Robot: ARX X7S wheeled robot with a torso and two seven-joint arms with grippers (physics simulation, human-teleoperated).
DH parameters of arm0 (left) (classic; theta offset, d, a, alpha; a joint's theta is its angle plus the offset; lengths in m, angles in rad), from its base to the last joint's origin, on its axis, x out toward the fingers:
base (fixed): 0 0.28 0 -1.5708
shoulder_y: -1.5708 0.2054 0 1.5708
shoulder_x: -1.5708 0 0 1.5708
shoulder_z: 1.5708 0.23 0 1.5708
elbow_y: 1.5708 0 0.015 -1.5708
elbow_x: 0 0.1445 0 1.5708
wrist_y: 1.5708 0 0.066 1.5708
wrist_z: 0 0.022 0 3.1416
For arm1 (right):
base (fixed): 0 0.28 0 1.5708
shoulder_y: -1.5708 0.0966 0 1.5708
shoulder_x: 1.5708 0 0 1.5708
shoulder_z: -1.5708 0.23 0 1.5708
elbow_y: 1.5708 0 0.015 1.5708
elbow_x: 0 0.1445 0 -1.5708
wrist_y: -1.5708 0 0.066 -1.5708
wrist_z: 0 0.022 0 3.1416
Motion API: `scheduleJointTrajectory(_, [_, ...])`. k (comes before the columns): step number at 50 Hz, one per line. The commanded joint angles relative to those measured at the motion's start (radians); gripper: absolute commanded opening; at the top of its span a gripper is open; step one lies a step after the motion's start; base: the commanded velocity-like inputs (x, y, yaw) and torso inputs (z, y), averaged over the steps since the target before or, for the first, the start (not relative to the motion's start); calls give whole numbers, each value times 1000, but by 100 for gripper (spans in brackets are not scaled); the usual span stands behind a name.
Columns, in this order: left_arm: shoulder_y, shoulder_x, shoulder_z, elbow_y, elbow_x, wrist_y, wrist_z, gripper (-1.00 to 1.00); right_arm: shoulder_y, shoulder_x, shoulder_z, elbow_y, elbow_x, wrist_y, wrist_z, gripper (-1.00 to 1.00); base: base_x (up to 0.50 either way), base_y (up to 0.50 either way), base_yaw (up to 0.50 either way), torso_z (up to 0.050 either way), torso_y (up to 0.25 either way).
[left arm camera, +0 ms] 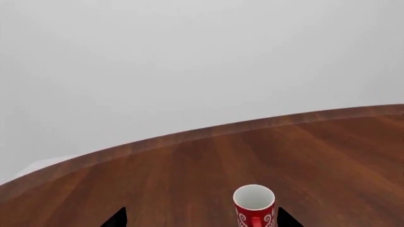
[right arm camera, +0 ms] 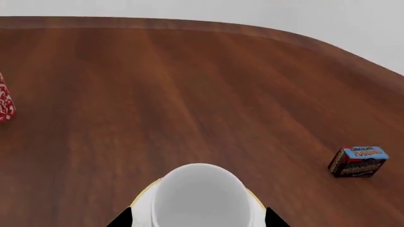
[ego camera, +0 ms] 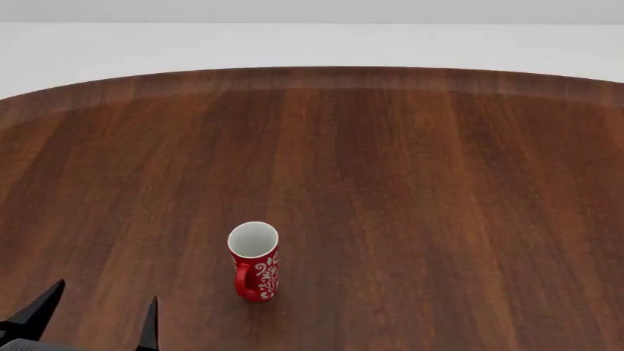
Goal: Put the white mug on the plate.
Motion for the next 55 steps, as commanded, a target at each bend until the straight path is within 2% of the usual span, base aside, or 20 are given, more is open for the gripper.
scheduleJointTrajectory(1, [5,-4,-2,9,-2,8,-4,100,28,27,-20,-73,-22,65,13,100,0,0,0,0,0])
scheduleJointTrajectory(25, [65,-43,-30,75,-40,45,1,100,178,91,-38,-278,-49,344,37,100,0,0,0,0,0])
scheduleJointTrajectory(36, [39,-114,-30,309,-46,-107,-20,100,235,114,-36,-315,-47,417,33,100,0,0,0,0,0])
scheduleJointTrajectory(40, [18,-145,-29,419,-42,-184,-33,100,283,129,-27,-371,-33,508,28,100,0,0,0,0,0])
scheduleJointTrajectory(51, [-64,-179,-13,577,-63,-338,-36,100,368,146,-4,-417,6,608,25,100,0,0,0,0,0])
scheduleJointTrajectory(55, [-108,-185,-8,619,-75,-391,-32,100,419,188,-9,-434,62,643,71,100,0,0,0,0,0])
